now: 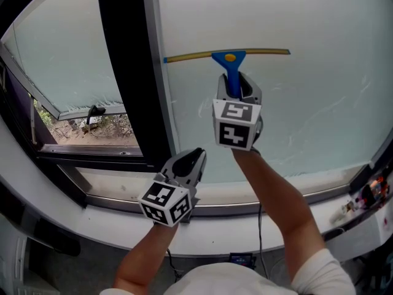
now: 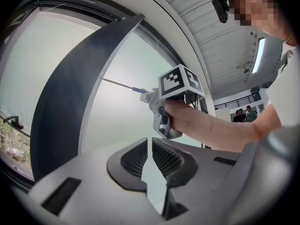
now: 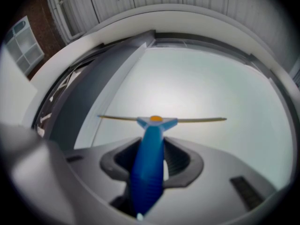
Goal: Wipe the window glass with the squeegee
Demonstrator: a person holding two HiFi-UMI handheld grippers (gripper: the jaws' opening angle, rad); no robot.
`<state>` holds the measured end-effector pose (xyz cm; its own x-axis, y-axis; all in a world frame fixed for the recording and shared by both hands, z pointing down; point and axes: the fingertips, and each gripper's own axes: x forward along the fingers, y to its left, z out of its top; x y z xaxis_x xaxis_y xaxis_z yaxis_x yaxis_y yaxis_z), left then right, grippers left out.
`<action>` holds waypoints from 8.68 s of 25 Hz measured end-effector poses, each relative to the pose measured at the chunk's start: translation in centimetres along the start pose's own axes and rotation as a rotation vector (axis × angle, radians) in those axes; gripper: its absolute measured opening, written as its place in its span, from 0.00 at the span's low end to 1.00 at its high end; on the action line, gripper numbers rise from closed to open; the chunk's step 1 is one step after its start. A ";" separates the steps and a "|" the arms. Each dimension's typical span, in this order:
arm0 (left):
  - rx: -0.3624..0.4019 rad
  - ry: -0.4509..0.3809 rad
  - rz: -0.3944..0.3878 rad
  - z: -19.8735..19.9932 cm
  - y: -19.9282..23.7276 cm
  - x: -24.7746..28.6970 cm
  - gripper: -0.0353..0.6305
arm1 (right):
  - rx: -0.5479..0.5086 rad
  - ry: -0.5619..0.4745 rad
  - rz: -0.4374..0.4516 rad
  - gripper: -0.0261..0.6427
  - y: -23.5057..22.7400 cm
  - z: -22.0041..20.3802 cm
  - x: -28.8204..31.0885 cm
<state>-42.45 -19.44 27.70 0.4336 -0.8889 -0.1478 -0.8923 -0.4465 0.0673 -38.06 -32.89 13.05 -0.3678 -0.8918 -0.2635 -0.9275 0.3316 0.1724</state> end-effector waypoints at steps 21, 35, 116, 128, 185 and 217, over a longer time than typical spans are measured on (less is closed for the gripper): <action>-0.049 0.058 0.005 -3.3 0.2 -1.2 0.13 | 0.035 0.068 0.005 0.27 1.0 -5.1 -1.6; -0.079 0.103 -0.008 -5.5 0.2 -1.8 0.13 | 0.059 0.123 0.012 0.27 1.7 -9.0 -2.9; -0.261 0.343 -0.010 -18.8 0.6 -5.4 0.13 | 0.091 0.293 0.030 0.27 5.1 -26.8 -8.7; -0.294 0.390 -0.016 -21.7 0.2 -5.8 0.13 | 0.092 0.325 0.042 0.27 5.7 -30.1 -9.7; -0.375 0.561 0.004 -31.8 0.6 -7.2 0.13 | 0.081 0.488 0.061 0.26 8.8 -45.7 -14.9; -0.403 0.637 0.026 -36.8 1.2 -7.9 0.13 | 0.076 0.611 0.068 0.26 10.3 -54.8 -17.8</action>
<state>-42.35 -16.72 65.31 0.5110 -0.7323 0.4500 -0.8413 -0.3189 0.4364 -37.39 -30.47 71.58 -0.3421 -0.8756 0.3411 -0.9139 0.3945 0.0961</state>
